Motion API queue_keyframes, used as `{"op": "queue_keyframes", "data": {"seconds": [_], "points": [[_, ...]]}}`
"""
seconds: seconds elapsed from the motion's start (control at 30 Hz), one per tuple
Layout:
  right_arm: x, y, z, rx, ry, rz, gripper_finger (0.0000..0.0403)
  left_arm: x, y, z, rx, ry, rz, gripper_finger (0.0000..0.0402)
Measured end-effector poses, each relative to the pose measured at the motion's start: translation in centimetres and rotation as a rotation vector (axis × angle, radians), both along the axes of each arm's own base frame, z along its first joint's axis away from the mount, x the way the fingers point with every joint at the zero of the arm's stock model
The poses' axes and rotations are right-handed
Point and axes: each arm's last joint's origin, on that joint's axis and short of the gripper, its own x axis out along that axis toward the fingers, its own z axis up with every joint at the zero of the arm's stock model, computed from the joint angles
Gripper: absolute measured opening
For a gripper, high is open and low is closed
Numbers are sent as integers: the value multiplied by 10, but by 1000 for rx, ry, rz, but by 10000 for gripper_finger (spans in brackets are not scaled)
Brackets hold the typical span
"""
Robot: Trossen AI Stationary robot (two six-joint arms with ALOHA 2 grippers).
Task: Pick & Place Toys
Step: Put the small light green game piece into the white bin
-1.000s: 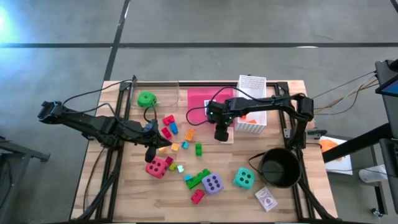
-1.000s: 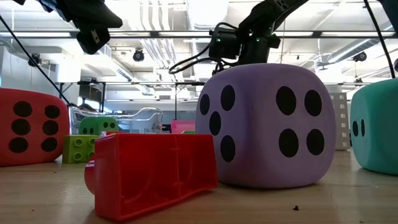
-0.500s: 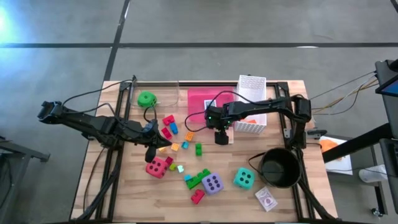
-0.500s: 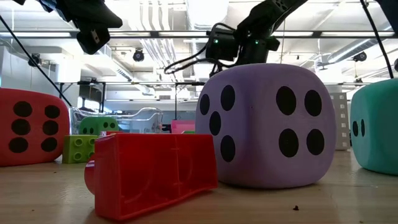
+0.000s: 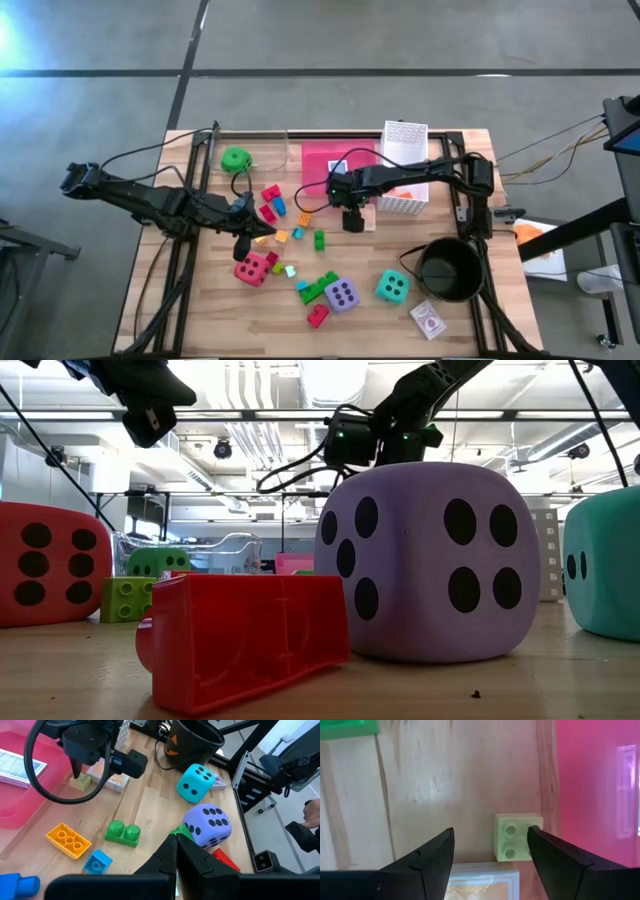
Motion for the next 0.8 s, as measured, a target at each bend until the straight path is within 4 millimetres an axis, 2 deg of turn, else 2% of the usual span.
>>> {"op": "queue_keyframes", "data": {"seconds": [0.27,0.5,0.67,0.8], "points": [[1,9,1,67,-11,-29,246,0,0,0,0,1,0,10],[2,29,4,86,-18,9,246,0,0,0,0,1,0,10],[3,41,18,83,-75,27,246,0,0,0,0,2,0,10],[1,43,26,-3,-93,23,246,0,0,0,0,2,0,10]]}}
